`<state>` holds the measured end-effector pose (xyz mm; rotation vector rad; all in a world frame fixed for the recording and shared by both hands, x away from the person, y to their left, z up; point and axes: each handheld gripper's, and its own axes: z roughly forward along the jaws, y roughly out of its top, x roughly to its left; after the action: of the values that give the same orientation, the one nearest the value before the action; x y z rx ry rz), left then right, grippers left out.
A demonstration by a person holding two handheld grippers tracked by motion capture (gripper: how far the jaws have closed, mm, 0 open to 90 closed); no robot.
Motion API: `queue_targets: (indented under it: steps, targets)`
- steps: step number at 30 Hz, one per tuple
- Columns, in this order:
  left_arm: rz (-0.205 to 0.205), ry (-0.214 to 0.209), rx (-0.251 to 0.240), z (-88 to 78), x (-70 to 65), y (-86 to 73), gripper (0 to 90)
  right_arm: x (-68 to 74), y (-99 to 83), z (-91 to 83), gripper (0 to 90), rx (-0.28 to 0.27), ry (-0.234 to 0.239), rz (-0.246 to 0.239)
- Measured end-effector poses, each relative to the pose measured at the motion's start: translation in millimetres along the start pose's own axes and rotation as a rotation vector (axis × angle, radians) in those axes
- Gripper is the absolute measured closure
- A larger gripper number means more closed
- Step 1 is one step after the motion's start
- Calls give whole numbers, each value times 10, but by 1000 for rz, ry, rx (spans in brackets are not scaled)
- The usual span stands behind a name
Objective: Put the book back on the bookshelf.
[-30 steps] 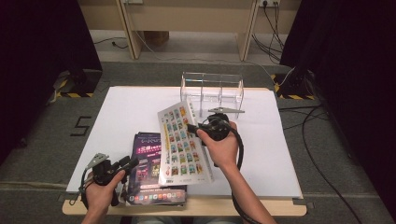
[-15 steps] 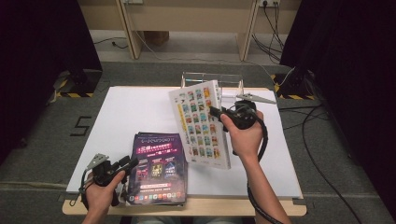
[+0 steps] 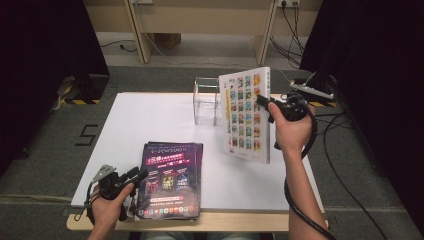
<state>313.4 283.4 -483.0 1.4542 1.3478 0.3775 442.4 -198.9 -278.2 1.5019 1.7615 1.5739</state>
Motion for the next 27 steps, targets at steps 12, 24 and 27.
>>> queue_targets:
  steps: [12,24,27]
  targets:
    - [0,-9,2,13,-5,-9,519,-220,336,136,745,-47,-70,20]
    - [0,-15,3,19,-15,-15,519,-158,333,296,744,-55,-226,-42]
    - [1,-17,2,17,-20,-15,519,-87,328,359,744,-60,-253,-67]
